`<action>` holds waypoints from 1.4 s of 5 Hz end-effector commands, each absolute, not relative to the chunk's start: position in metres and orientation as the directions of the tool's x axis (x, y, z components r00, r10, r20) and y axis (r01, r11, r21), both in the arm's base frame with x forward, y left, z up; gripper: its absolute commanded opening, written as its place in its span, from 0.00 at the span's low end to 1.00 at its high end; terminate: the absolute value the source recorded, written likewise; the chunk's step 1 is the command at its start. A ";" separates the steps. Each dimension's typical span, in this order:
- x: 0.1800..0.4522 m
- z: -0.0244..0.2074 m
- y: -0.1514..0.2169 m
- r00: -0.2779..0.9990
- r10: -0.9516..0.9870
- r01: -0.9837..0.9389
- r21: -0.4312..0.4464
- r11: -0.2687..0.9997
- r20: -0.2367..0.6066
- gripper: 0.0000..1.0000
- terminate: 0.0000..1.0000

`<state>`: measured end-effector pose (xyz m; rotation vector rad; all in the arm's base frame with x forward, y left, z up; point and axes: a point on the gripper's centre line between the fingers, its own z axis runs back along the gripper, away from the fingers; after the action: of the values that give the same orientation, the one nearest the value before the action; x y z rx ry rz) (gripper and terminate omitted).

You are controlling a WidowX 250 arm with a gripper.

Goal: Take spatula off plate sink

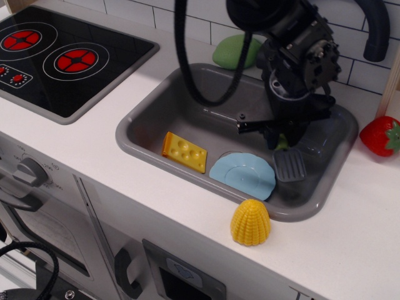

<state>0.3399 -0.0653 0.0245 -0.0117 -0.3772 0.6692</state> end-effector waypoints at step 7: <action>0.376 0.018 -0.047 0.197 0.944 -0.926 -0.266 0.268 0.263 0.00 0.00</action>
<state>0.3700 -0.0482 0.0040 -0.0259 -0.3817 1.3117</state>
